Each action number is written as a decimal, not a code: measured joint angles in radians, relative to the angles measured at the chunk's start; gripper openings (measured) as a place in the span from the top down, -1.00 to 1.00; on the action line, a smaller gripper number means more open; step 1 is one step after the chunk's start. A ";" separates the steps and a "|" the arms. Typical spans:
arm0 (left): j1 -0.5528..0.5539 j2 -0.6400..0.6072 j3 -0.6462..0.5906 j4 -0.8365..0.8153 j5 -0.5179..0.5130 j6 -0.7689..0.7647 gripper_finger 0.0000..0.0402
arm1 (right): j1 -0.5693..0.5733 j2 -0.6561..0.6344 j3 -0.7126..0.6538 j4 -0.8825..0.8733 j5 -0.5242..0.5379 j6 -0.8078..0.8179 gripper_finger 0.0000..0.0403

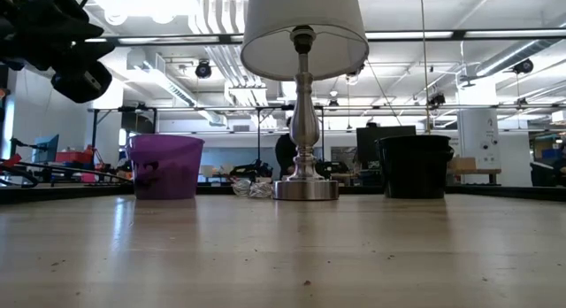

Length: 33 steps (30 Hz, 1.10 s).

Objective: Sort candy
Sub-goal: Return to Home Position

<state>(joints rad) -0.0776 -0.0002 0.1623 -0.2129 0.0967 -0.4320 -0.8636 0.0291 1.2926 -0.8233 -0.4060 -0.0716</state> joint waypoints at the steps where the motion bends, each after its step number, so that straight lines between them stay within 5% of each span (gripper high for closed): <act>1: 0.000 0.000 0.000 0.000 0.000 0.000 0.62 | 0.000 -0.013 -0.007 -0.012 0.034 0.005 0.32; 5: 0.000 0.000 0.000 0.000 0.000 -0.032 0.62 | 0.002 -0.024 -0.056 -0.065 0.256 0.045 0.32; 10: 0.000 0.000 0.000 -0.001 0.000 -0.078 0.62 | 0.001 -0.009 -0.160 -0.069 0.378 0.045 0.32; 20: 0.000 0.000 0.000 -0.004 0.000 -0.071 0.62 | 0.001 -0.006 -0.500 0.312 0.324 0.113 0.32; 33: 0.000 0.000 0.000 -0.005 -0.006 -0.013 0.62 | 0.002 -0.008 -0.883 0.588 0.326 0.098 0.32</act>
<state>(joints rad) -0.0776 -0.0002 0.1623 -0.2176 0.0907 -0.4455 -0.8619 0.0208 0.4099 -0.2351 -0.0799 0.0261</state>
